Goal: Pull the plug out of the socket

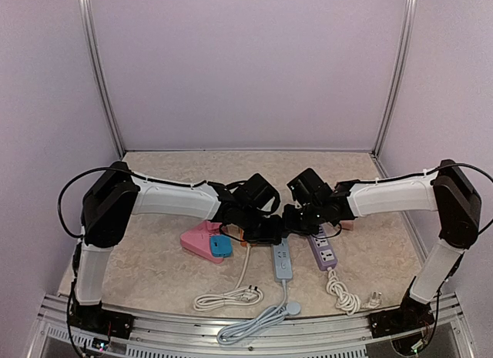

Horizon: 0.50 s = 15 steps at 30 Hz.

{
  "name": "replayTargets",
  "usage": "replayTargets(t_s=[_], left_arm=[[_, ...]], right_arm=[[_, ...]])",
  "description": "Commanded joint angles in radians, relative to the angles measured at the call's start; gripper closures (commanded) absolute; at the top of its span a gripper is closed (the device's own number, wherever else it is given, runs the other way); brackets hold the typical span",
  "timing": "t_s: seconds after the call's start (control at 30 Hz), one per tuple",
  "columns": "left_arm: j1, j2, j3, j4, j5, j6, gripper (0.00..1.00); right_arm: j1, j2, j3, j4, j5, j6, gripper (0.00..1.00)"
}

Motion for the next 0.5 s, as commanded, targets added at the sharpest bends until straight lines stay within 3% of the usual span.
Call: replayTargets(t_s=[0.0,0.27,0.47], left_arm=[[0.022,0.097,-0.033,-0.15,-0.016,-0.04,1.0],[0.027,0.132,-0.007,-0.183,-0.002,-0.058,1.0],[0.025,0.155,-0.001,-0.204,-0.01,-0.071,1.0]], right_arm=[[0.02,-0.066,-0.004,0.157,-0.007,0.029,1.0],[0.038,-0.121,-0.093,0.183,0.043,0.04,1.0],[0.053,-0.131,-0.063,0.163,0.093,0.011,1.0]])
